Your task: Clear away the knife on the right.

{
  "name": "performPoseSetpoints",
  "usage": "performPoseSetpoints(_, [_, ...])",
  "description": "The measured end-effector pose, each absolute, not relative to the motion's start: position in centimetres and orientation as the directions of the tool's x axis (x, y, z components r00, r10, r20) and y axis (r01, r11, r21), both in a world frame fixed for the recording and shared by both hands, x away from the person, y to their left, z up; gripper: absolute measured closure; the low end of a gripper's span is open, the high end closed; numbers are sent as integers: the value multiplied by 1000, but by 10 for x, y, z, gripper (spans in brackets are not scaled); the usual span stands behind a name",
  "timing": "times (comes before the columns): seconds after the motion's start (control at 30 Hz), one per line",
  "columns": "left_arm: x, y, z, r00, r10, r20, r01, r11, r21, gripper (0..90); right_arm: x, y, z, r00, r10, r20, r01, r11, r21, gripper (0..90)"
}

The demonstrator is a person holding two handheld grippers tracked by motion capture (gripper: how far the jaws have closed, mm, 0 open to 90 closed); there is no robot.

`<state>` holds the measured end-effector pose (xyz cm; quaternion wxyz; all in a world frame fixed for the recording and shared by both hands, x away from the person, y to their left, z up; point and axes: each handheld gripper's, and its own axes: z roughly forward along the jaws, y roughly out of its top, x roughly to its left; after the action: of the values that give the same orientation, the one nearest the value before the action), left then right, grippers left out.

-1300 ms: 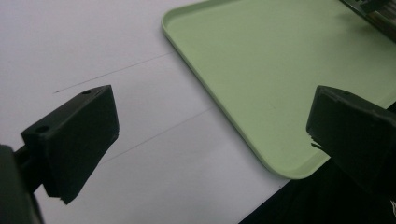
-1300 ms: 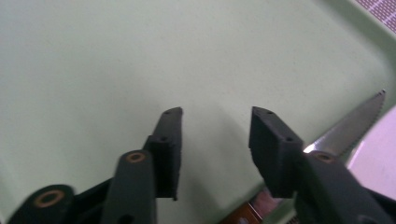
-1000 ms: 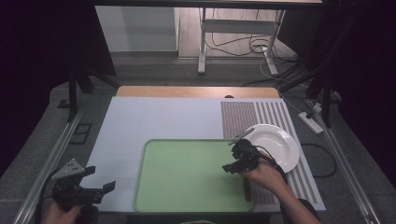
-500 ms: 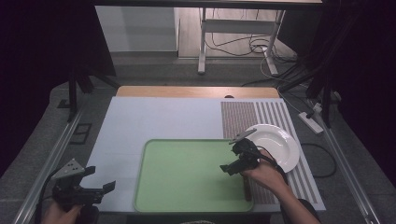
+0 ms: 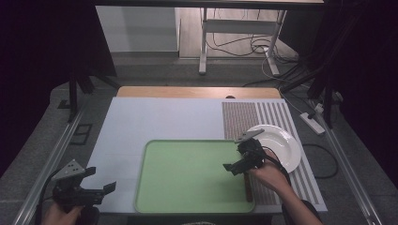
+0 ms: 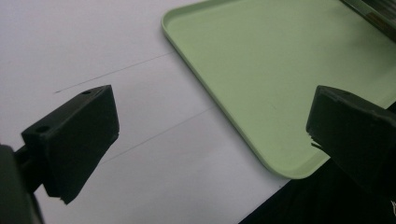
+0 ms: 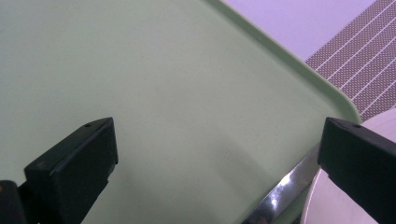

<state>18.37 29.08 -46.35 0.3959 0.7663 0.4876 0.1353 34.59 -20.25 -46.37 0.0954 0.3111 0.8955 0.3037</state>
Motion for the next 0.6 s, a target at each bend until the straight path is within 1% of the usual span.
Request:
performPoseSetpoints(0.27, [184,291,-463,487,855,-180,640,-209,739,22,341,-208,-460,-782,624,10,494,609,621,0])
performPoseSetpoints(0.47, [184,292,-463,486,854,-186,641,-204,740,22,336,-214,-456,-775,632,9,504,610,611,0])
performPoseSetpoints(0.6, [184,291,-463,485,855,-183,642,-206,739,22,334,-218,-453,-770,639,5,500,598,627,0])
